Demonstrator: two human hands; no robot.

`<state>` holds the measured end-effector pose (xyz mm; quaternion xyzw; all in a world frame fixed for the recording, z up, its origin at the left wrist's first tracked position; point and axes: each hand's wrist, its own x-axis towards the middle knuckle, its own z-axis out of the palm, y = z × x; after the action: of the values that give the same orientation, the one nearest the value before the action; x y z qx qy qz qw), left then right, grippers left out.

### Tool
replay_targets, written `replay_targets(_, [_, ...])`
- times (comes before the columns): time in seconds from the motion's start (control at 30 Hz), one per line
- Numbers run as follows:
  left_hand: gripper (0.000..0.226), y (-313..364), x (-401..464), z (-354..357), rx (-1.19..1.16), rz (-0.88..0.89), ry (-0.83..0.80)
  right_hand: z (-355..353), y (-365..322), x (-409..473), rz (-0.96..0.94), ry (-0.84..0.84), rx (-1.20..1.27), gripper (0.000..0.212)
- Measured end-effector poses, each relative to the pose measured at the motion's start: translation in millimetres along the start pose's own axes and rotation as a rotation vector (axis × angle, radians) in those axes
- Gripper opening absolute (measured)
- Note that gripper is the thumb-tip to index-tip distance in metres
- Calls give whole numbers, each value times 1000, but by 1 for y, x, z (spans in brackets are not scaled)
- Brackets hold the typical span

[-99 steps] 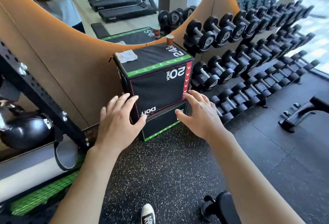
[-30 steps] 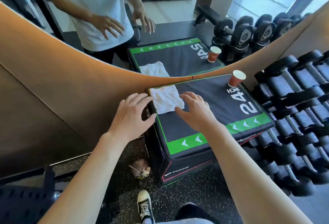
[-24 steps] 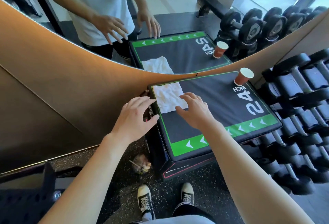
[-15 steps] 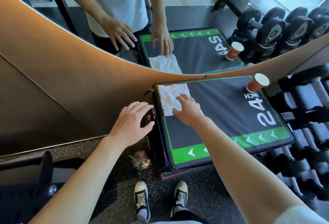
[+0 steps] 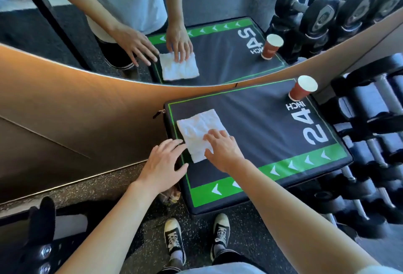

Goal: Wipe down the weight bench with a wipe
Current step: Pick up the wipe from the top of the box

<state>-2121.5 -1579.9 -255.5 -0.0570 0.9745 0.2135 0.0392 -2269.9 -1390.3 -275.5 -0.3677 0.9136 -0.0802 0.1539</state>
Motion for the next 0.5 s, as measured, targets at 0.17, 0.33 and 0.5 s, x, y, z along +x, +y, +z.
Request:
replay_targets(0.17, [57,37,24,31,63,95,-97,5,36,-65,-20,77,92,29])
replay_targets(0.33, [53,74,31,57,83,163,-186,3,77,-108,33,93,121,24])
replay_targets(0.5, [50,97,28,68,51,203,-160,-1,89,-113,74,143,133,23])
